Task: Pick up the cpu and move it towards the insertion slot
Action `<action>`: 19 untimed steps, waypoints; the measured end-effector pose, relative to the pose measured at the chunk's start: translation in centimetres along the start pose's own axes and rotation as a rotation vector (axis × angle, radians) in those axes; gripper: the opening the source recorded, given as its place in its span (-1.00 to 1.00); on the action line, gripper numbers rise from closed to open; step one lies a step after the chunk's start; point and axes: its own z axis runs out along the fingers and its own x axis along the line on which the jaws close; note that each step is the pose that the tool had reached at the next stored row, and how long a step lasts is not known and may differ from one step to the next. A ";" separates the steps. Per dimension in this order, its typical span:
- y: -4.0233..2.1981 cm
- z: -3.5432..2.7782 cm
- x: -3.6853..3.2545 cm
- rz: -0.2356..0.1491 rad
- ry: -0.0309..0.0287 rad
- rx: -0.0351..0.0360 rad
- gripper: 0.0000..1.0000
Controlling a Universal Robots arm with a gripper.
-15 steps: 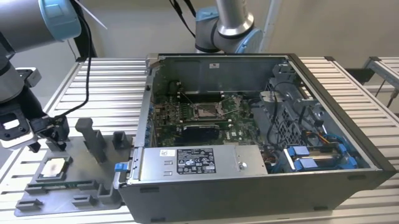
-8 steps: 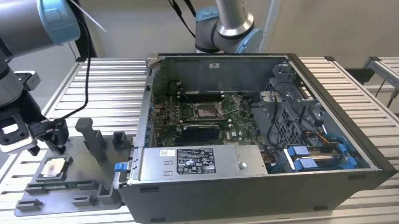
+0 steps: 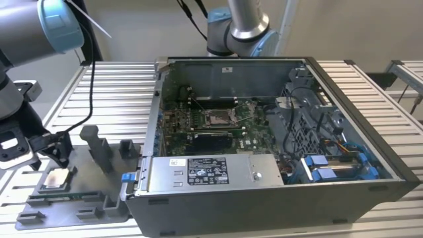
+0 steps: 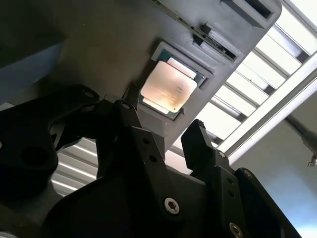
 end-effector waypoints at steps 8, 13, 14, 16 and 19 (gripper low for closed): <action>-0.32 0.77 0.17 0.000 -0.0001 0.0000 -1.00; -0.32 0.77 0.21 0.000 -0.0001 0.0000 -1.00; -0.32 0.77 0.22 0.000 0.0000 0.0000 1.00; -0.32 0.77 0.23 0.000 0.0000 0.0000 1.00; -0.32 0.93 0.23 0.000 -0.0002 0.0002 1.00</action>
